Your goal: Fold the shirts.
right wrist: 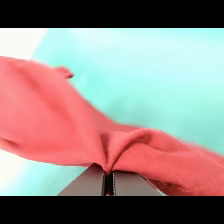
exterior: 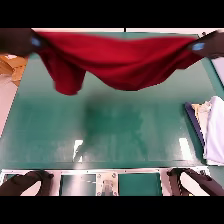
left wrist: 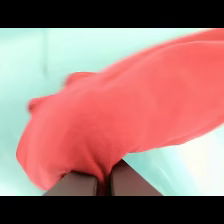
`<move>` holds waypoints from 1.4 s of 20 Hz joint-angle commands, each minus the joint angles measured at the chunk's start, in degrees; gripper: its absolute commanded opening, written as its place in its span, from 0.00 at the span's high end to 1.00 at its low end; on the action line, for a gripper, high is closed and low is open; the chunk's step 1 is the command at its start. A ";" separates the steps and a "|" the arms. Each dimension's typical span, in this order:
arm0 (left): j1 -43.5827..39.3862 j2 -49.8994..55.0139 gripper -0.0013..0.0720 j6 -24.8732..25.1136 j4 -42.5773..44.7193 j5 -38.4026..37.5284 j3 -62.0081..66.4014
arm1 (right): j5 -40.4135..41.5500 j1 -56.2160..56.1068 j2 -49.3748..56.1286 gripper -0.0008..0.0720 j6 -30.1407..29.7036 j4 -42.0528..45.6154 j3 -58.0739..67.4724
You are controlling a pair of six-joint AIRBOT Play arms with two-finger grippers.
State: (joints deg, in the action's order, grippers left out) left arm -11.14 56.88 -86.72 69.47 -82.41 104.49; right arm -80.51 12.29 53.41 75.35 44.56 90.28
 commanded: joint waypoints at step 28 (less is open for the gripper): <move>12.07 21.29 0.26 8.72 -6.51 2.78 -36.24 | 15.23 7.82 25.62 0.43 -4.22 8.94 -27.52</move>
State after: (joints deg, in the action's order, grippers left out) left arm -1.93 77.87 -76.40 63.13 -67.29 67.16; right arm -57.41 16.08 80.20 68.90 49.80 61.45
